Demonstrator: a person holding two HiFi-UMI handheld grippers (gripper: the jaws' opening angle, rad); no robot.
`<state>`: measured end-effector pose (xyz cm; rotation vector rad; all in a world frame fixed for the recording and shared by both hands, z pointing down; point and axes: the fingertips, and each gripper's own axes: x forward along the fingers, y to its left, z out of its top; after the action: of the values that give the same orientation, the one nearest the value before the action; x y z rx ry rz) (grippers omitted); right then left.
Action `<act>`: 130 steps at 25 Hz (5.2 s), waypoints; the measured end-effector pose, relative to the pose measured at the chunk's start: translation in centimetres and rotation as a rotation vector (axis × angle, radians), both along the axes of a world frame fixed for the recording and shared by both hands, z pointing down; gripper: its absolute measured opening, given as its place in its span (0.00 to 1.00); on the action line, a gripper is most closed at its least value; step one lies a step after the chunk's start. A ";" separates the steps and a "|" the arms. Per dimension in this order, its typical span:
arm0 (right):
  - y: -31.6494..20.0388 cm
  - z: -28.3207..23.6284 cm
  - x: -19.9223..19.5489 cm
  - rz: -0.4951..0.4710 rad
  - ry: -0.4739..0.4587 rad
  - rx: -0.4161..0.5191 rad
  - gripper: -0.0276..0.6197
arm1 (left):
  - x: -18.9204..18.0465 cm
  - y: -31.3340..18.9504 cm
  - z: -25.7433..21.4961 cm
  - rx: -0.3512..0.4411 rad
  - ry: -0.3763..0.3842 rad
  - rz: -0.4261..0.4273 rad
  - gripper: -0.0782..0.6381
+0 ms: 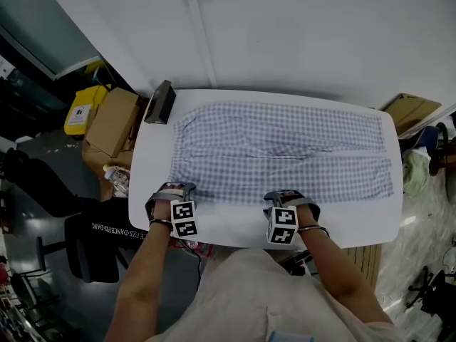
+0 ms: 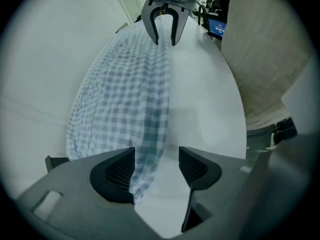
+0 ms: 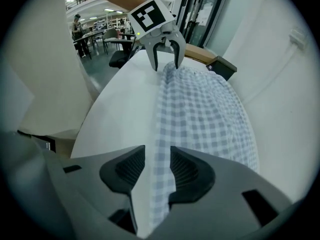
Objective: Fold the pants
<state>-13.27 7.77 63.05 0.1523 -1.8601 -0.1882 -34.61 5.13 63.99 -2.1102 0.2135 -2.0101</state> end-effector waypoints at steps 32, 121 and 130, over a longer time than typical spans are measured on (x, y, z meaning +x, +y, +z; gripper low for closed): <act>3.1 -1.6 1.7 0.036 -0.004 -0.152 0.08 | -2.5 4.1 -0.7 -0.168 -0.120 0.054 0.13; -21.7 -10.4 5.0 0.104 -0.083 -0.119 0.21 | 14.3 -16.5 -11.0 -0.142 0.425 -0.361 0.15; -12.3 -11.3 17.2 0.289 -0.121 -0.063 0.13 | 29.9 -9.6 -10.5 -0.232 0.450 0.050 0.12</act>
<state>3.95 -4.56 51.79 0.3931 -1.9372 0.0805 -4.69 -4.44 53.48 -2.6642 -0.0058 -1.5709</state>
